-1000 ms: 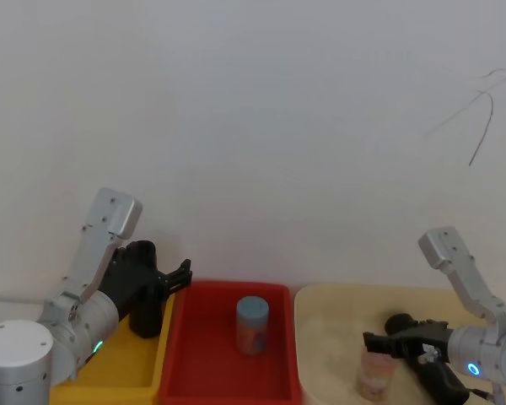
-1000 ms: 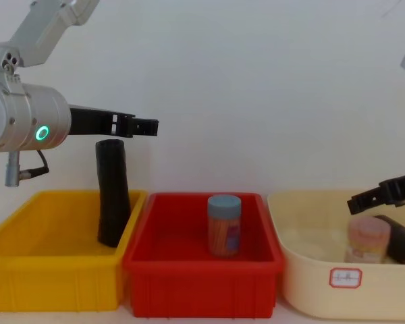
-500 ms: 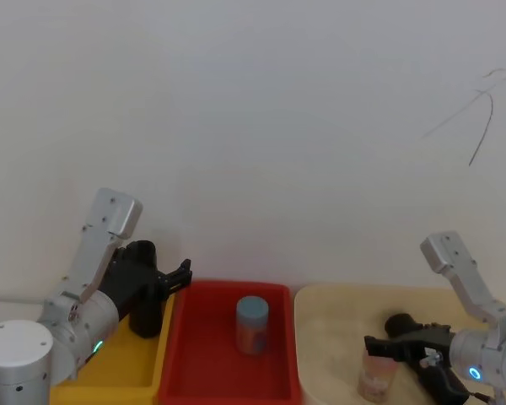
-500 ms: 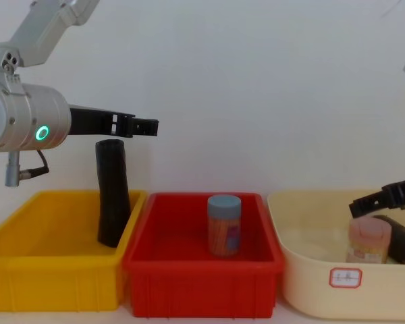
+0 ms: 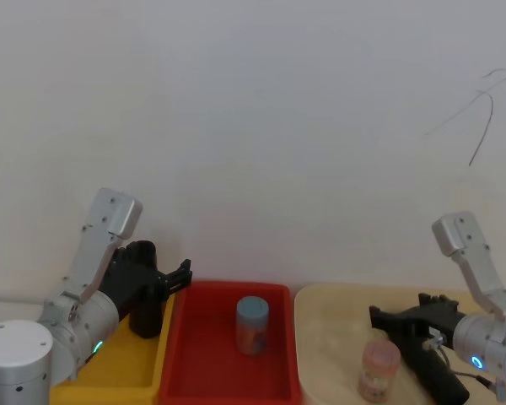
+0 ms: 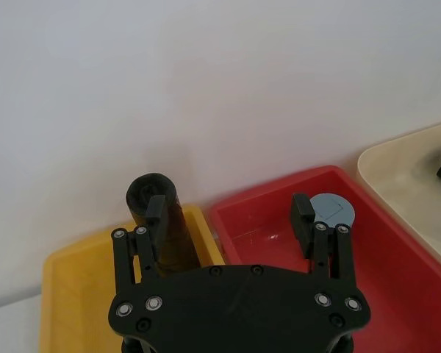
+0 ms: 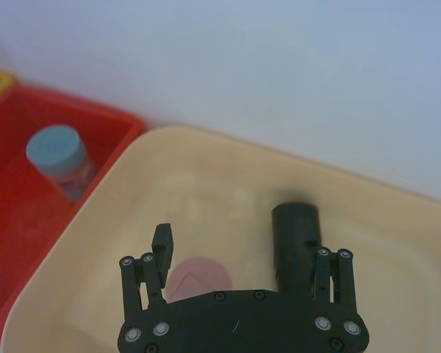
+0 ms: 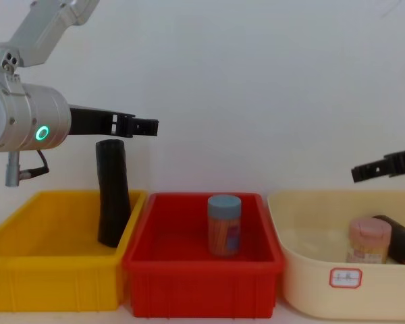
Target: Pick up the garbage bag with the one hand and transfer it to the other hand.
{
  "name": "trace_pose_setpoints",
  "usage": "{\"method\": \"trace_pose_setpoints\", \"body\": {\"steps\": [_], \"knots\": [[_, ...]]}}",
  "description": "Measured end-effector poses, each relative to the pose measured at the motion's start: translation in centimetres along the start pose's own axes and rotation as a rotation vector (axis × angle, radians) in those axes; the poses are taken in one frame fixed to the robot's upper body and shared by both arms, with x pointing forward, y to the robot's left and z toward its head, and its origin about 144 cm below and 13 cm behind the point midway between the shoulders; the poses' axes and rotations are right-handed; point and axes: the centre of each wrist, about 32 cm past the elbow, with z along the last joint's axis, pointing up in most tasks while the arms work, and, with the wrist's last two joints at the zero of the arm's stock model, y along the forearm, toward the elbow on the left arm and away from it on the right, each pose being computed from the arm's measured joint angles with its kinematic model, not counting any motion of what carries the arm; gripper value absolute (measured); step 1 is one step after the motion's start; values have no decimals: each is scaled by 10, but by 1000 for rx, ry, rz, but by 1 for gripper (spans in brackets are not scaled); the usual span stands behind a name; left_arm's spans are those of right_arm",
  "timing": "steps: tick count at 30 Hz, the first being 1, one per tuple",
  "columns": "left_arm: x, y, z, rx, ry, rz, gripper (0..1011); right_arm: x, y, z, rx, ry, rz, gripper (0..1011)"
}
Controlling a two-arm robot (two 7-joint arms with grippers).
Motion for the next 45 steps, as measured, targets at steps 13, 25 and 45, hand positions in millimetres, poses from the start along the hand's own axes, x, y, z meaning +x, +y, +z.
{"method": "trace_pose_setpoints", "body": {"steps": [13,25,45], "knots": [[0,0,0,0,0,0,1002,-20,-11,-6,167,-27,-87,1001],[0,0,0,0,0,0,1002,-43,-12,-21,264,-39,-129,1001],[0,0,0,0,0,0,1002,-54,-14,-28,309,-42,-147,1001]]}}
